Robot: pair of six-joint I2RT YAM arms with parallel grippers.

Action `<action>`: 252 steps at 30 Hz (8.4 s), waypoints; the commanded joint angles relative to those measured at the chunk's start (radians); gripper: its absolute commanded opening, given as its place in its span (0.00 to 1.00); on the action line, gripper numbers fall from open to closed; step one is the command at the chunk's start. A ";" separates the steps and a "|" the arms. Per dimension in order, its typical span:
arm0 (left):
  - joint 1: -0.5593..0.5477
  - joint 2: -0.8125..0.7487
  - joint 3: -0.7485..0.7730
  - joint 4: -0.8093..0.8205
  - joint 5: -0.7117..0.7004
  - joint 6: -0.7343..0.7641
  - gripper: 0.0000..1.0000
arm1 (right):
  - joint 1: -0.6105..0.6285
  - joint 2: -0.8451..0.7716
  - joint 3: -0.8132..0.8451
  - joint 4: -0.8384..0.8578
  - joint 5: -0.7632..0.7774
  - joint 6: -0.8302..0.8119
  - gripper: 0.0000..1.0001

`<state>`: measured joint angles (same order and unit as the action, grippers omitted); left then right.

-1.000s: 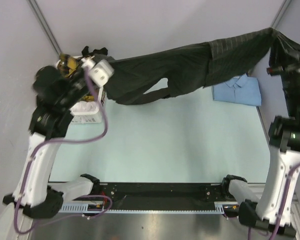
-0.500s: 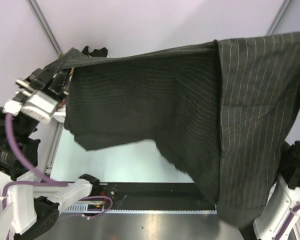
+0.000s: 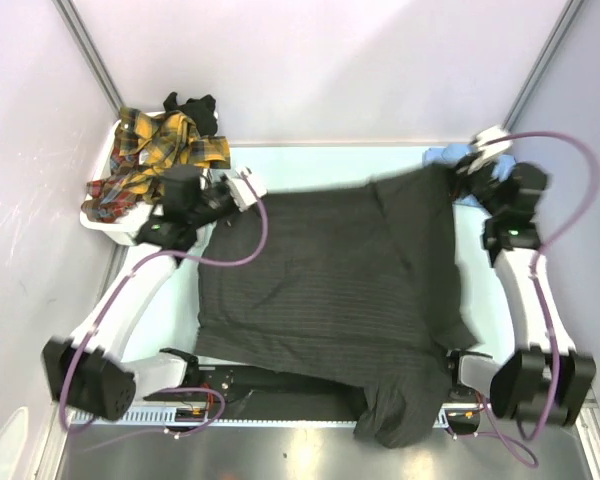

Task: Fold and stack the long sleeve shirts
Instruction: Flatten the shirt out, then fold the shirt

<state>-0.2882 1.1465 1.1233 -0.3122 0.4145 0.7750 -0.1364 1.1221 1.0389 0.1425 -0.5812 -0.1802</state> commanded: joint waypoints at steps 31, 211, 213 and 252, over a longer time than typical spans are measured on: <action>0.090 1.078 0.696 -0.214 -0.197 -0.034 0.41 | 0.133 1.082 0.760 -0.252 0.259 -0.363 0.46; 0.093 0.858 0.716 -0.249 -0.022 -0.083 0.84 | -0.380 0.800 0.363 -1.270 0.190 -0.387 0.66; 0.093 0.860 0.705 -0.235 -0.037 -0.089 0.84 | -0.387 0.837 0.351 -1.268 0.198 -0.403 0.66; 0.098 1.254 1.018 -0.327 -0.016 0.431 0.52 | -0.378 0.500 0.592 -1.266 -0.577 -0.007 0.00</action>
<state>-0.1799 2.4069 2.0911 -0.6197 0.3939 1.1397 -0.5388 1.7439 1.5696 -1.2663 -1.0073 -0.4118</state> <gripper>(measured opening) 0.596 0.009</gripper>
